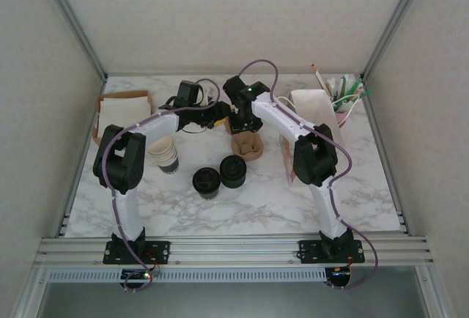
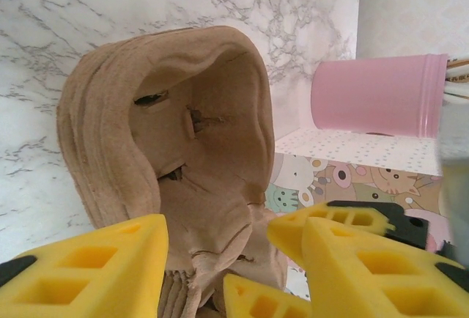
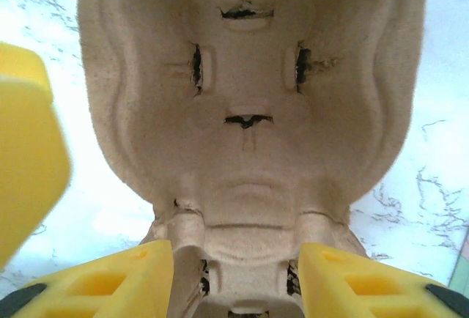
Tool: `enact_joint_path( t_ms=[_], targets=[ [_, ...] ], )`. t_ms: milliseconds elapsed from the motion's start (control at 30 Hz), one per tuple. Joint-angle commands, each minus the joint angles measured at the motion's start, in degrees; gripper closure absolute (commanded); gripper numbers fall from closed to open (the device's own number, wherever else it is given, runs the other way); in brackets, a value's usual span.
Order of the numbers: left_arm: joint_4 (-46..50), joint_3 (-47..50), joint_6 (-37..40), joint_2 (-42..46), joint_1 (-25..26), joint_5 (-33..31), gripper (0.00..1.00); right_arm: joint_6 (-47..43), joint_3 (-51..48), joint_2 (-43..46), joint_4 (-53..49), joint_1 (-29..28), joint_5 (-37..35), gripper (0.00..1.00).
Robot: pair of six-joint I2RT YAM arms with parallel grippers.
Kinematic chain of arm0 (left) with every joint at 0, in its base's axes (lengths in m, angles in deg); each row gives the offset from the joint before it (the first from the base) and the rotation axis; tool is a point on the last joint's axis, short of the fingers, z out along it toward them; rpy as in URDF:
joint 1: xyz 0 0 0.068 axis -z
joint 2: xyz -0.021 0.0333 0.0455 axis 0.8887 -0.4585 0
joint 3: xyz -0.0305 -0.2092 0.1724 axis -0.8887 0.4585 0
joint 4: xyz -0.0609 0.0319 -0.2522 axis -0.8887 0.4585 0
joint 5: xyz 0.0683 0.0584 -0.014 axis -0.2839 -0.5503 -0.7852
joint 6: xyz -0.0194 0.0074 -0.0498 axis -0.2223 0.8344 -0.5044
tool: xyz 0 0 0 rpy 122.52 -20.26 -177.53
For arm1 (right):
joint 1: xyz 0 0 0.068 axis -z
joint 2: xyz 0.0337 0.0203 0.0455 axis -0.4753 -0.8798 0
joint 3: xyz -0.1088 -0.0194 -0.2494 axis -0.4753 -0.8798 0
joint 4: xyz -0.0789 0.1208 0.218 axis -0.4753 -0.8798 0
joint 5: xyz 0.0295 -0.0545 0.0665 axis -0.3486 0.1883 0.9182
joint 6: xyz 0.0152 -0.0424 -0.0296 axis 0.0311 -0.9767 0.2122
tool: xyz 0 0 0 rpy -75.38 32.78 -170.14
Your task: Pack the takeout coffee
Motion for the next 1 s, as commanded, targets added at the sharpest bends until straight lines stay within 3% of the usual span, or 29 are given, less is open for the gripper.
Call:
enact_joint_path(
  t_ms=[0, 233, 567, 967],
  targets=[
    [0.88, -2.31, 1.29, -1.65, 0.53, 0.32, 0.49, 0.00, -1.72, 4.00, 3.51, -0.44, -1.89, 0.51],
    [1.64, -3.40, 1.48, -2.74, 0.92, -0.31, 0.49, 0.66, -5.37, 5.50, 6.78, 0.14, 0.90, 0.53],
    [0.54, -2.85, 0.61, -1.98, 0.08, 0.03, 0.49, 1.54, -3.95, 2.17, 4.08, 0.66, -0.53, 0.54],
    [-7.94, 2.52, -5.02, 1.69, -2.93, 3.08, 0.49, 1.89, -2.67, 0.02, 2.89, 0.87, -0.59, 0.54]
  ],
)
